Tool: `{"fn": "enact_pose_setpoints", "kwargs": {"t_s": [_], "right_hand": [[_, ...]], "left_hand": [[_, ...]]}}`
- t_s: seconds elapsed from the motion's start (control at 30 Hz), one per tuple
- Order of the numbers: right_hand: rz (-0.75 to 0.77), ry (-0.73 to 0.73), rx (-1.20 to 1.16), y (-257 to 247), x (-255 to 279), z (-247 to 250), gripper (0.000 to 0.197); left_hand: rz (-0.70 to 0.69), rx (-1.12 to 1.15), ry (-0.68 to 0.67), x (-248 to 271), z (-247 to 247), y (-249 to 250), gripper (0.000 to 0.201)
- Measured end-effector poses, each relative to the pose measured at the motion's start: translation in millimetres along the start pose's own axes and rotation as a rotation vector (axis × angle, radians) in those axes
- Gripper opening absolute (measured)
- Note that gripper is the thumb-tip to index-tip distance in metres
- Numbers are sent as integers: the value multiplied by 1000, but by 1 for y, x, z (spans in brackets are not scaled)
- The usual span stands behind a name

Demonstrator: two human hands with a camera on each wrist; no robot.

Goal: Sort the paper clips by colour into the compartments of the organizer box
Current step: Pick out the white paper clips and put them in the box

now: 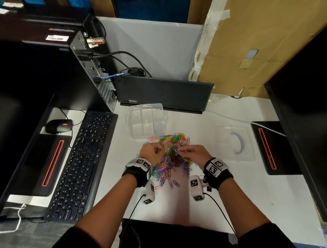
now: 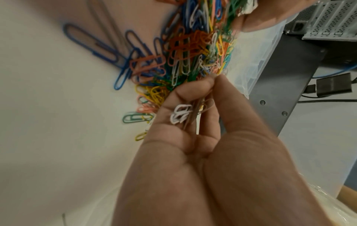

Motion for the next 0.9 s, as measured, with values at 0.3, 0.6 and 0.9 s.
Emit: {"fn": "enact_pose_setpoints", "kwargs": {"t_s": [0.3, 0.6, 0.9], "right_hand": [[-198, -85, -279, 0, 8, -12, 15], [-319, -198, -598, -2, 13, -17, 26], [-121, -41, -253, -13, 2, -15, 19]], "left_hand": [[-99, -119, -14, -8, -7, 9, 12], [-40, -67, -33, -6, -16, 13, 9], [29, 43, -95, 1, -7, -2, 39]]}}
Point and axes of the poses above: each hand's wrist, its own x-axis away from the middle knuckle, its own z-axis out of the back of the hand, y = z × x, the point moved 7 cm from there along -x, towards the middle knuckle, and after that the axes turned 11 degrees about y, right-handed, at the moved point
